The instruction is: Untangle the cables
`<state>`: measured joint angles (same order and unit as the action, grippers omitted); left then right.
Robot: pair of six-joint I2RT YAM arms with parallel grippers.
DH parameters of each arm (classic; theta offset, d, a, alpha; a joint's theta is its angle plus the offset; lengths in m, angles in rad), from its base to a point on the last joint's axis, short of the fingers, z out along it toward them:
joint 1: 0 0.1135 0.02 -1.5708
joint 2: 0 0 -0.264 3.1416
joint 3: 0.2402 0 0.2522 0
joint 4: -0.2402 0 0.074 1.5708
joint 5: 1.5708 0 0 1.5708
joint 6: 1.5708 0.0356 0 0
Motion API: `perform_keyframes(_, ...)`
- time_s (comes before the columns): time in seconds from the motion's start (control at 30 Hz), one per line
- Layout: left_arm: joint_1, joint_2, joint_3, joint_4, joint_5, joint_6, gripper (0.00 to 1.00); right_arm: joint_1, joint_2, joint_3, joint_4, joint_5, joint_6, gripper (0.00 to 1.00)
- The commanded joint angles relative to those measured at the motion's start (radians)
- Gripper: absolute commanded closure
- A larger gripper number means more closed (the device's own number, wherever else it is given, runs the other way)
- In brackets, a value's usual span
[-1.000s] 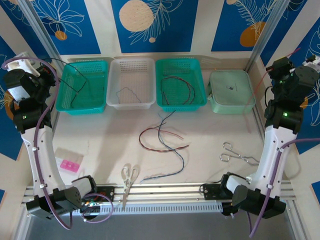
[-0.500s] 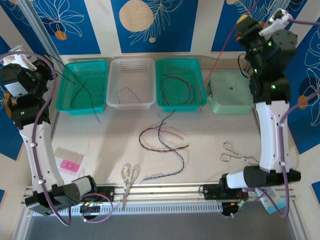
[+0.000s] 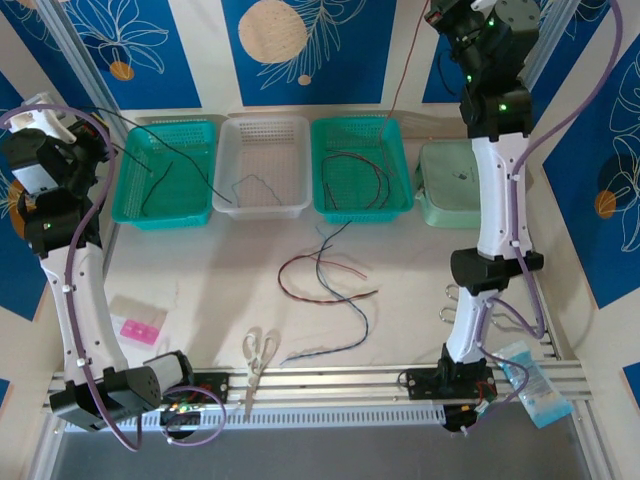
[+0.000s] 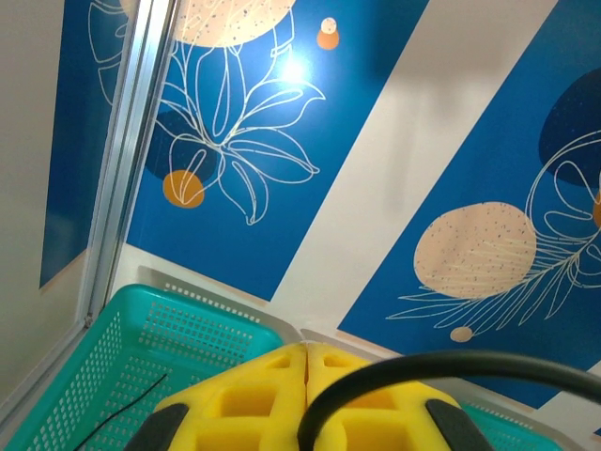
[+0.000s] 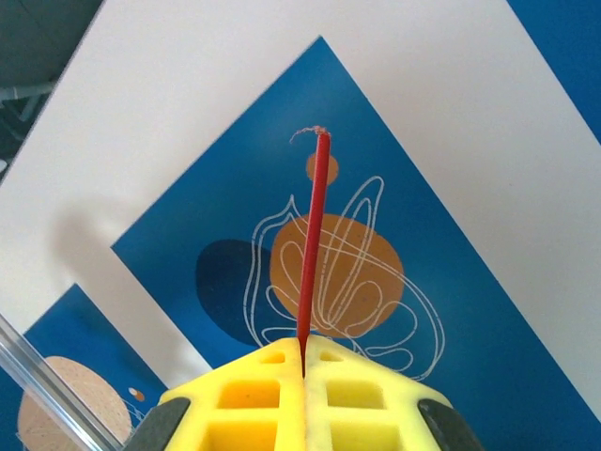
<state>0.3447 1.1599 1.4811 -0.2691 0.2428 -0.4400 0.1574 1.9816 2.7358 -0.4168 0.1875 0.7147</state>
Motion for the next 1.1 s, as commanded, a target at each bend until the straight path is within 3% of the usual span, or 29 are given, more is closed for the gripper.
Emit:
perform_keyframes(0.0, -0.009, -0.007, -0.001, 0.029, -0.008, 0.004, 1.0, 0.008, 0.025, 0.003, -0.052, 0.033, -0.042, 1.0)
perform_keyframes(0.37, -0.013, 0.006, 0.005, 0.009, -0.005, 0.007, 1.0, 0.037, -0.014, -0.582, 0.028, 0.094, -0.116, 1.0)
perform_keyframes(0.53, -0.016, 0.009, 0.007, -0.002, -0.005, 0.011, 1.0, 0.048, 0.074, -0.701, -0.002, 0.078, -0.143, 1.0)
perform_keyframes(0.7, -0.021, 0.008, 0.004, -0.017, -0.014, 0.018, 1.0, 0.064, 0.263, -0.572, -0.196, -0.054, -0.174, 1.0)
perform_keyframes(0.8, -0.024, 0.01, 0.005, -0.024, -0.017, 0.02, 1.0, 0.086, 0.379, -0.456, -0.317, -0.085, -0.197, 1.0)
perform_keyframes(1.07, -0.03, 0.02, 0.036, -0.113, -0.051, 0.034, 1.0, 0.116, 0.531, -0.354, -0.457, -0.115, -0.192, 1.0)
